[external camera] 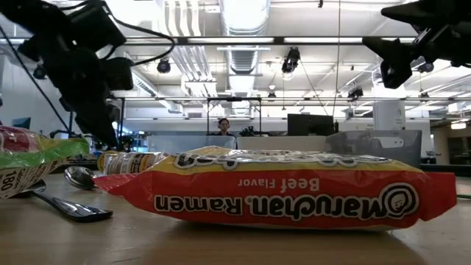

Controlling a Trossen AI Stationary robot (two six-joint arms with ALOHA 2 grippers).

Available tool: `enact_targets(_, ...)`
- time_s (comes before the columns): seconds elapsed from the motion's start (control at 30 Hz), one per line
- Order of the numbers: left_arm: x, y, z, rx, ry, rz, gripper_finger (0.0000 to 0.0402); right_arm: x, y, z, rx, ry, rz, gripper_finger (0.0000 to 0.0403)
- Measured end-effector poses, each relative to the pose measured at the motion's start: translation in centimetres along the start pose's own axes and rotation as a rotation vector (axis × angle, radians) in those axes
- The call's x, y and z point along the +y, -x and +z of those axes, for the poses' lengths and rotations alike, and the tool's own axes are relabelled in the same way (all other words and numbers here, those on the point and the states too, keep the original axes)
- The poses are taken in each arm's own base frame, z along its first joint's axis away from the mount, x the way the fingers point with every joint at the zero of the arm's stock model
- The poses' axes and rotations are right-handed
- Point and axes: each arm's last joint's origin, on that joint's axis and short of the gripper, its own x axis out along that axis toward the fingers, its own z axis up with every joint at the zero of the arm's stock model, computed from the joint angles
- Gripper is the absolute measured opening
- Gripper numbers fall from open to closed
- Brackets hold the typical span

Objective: Pick & Place Food Item
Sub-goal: Put the top brown seasoning bottle into the black bin

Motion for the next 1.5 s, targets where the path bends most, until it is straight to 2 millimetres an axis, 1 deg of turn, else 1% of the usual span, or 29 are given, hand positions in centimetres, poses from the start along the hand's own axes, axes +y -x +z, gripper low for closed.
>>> enact_targets(0.17,-0.8,-0.1,1.6,0.061,0.0,0.034,0.019,0.0,0.0,0.1,0.0,-0.003,0.001,0.0233)
enact_targets(0.27,-1.2,-0.4,2.1,0.083,-0.012,0.056,0.0203,0.0,0.0,0.1,0.003,-0.003,0.002,0.0233)
enact_targets(0.33,-1.3,-0.7,2.2,0.096,-0.018,0.085,0.0227,0.0,0.0,0.1,0.004,-0.002,0.002,0.0233)
enact_targets(0.5,-1.0,-1.5,2.1,0.119,-0.021,0.15,0.031,0.0,0.0,0.1,0.003,0.001,0.002,0.0233)
enact_targets(0.6,-0.8,-1.6,1.9,0.127,-0.022,0.192,0.0355,0.1,0.0,0.1,0.003,0.001,0.003,0.0233)
enact_targets(0.7,-0.9,-1.6,2.0,0.121,-0.011,0.192,0.0385,0.1,0.0,0.1,0.002,0.001,0.004,0.0233)
enact_targets(0.77,-0.8,-1.6,1.9,0.122,-0.008,0.193,0.0396,0.1,0.0,0.1,0.002,0.001,0.003,0.0233)
enact_targets(0.97,-1.0,-2.7,1.3,0.186,-0.033,0.208,0.0394,0.1,0.0,0.1,0.002,0.005,0.003,0.0233)
enact_targets(1.27,-1.2,-5.2,1.1,0.235,-0.07,0.223,0.0351,0.1,0.0,0.1,0.001,0.015,0.003,0.0233)
enact_targets(1.5,-1.0,-6.1,1.0,0.245,-0.074,0.25,0.0321,0.1,0.0,0.1,0.001,0.015,0.002,0.0233)
